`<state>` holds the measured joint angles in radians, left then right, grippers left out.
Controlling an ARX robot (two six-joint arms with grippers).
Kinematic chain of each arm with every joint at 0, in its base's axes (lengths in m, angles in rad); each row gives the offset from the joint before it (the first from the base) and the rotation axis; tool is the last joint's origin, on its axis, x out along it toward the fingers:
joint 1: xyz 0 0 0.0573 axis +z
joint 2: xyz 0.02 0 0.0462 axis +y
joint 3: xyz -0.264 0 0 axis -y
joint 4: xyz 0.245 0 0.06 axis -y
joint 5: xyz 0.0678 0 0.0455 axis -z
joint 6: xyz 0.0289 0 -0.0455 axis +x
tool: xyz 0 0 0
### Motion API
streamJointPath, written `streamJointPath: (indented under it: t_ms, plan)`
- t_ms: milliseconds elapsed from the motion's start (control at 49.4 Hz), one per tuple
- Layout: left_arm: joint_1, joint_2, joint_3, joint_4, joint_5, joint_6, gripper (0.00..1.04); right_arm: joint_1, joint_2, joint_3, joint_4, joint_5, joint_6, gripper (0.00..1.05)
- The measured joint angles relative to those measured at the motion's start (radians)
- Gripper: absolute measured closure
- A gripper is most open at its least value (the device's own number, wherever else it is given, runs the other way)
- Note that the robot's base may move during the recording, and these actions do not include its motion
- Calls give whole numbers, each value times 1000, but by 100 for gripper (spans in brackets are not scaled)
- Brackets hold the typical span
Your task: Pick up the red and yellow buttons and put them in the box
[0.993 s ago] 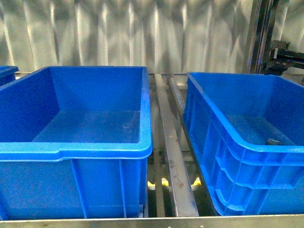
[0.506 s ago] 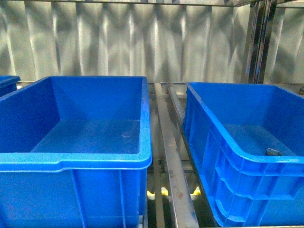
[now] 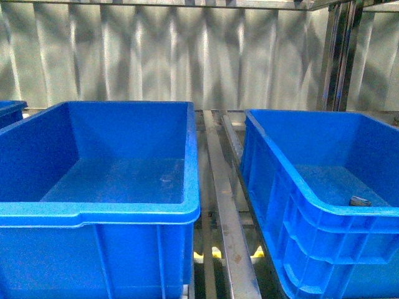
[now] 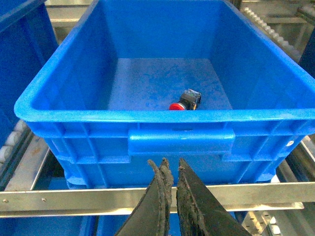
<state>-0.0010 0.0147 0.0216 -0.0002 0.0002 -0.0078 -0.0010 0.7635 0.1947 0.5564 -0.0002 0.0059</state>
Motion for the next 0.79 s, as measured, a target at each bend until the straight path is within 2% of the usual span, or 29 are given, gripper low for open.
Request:
streamJointPath:
  t_ms: [689,790]
  plan:
    - [0,0,0,0,0,0,8,0,-341,-159,-178,0,0,98]
    - [0,0,0,0,0,0,8,0,-359,-173,-159,2,0,98]
